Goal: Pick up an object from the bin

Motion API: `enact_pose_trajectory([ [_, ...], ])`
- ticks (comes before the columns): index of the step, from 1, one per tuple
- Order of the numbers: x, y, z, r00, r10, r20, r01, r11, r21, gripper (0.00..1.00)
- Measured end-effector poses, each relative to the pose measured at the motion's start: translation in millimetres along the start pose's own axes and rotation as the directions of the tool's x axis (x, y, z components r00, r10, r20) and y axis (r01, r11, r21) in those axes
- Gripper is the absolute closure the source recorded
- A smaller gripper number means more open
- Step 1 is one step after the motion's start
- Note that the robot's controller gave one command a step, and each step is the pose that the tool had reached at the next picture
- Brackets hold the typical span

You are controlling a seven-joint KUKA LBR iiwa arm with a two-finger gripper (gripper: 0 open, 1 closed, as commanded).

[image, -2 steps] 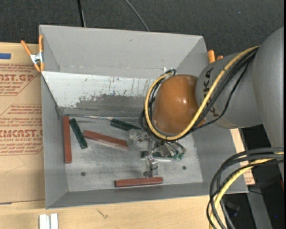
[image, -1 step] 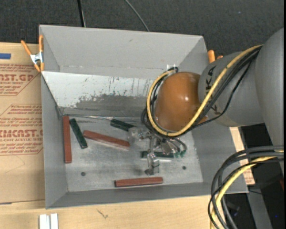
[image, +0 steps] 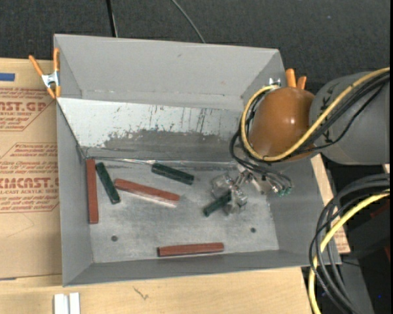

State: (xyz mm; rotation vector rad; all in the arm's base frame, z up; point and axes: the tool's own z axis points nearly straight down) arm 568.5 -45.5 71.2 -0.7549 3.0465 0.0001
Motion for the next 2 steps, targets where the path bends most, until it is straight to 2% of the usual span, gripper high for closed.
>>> enact_pose_trajectory([
  [1, 0.0, 0, 0, 1.000, 0.000, 0.000, 0.000, 1.000, 0.000, 1.00],
  [2, -13.4, 20, -147, 1.000, -0.001, 0.003, 0.001, 1.000, 0.001, 1.00],
])
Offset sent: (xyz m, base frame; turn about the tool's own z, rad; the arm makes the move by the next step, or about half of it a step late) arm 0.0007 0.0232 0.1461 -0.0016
